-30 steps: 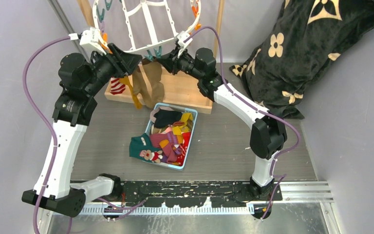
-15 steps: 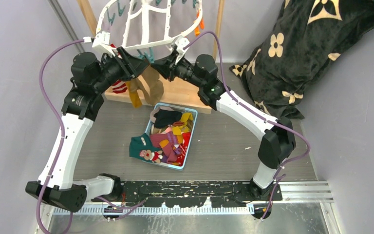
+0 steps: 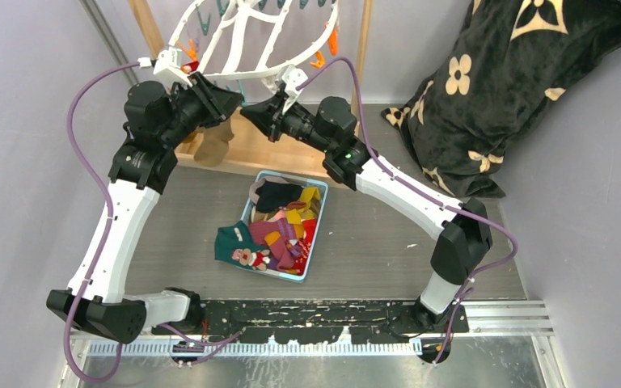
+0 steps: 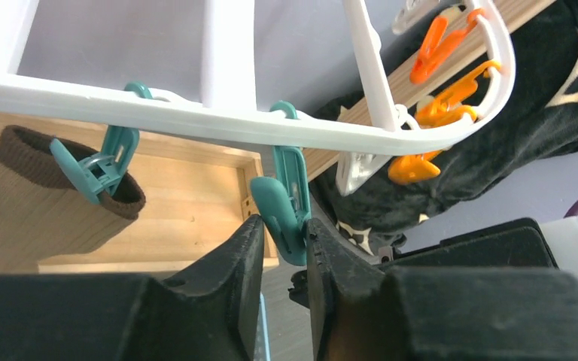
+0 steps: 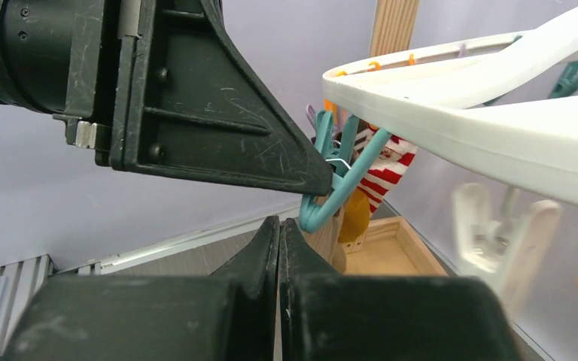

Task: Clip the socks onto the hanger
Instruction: Adjust the sock on the hanger.

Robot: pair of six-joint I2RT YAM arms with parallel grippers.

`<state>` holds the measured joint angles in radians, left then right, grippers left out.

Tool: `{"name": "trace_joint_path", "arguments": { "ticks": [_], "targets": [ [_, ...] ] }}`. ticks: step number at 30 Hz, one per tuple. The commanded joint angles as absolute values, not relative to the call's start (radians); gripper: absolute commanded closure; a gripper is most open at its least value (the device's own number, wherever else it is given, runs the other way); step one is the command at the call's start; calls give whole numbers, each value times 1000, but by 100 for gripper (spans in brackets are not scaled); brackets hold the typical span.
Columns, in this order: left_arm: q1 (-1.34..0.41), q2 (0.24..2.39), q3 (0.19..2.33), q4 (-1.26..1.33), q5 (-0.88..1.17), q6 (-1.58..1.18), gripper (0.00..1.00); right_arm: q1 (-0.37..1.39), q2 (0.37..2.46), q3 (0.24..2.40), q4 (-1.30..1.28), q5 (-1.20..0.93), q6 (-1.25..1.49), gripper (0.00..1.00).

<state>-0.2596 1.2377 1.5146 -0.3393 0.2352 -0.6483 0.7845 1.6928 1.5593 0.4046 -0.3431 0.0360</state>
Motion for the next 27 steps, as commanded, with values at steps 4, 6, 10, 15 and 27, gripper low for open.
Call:
{"name": "trace_joint_path", "arguments": {
  "ticks": [4,6,10,15,27],
  "targets": [
    [-249,1219,1533,-240,169,-624,83,790,1650,1570,451,-311,42,85],
    [-249,1217,1532,-240,169,-625,86,790,1645,1562,445,-286,49,77],
    [-248,1212,1529,-244,167,-622,89,785,1644,1547,449,-263,120,58],
    [-247,1207,1532,-262,178,-624,89,727,1679,1569,513,-374,405,48],
    [-247,1193,1539,-275,218,-661,90,668,1810,1662,648,-543,817,52]
  ]
}}
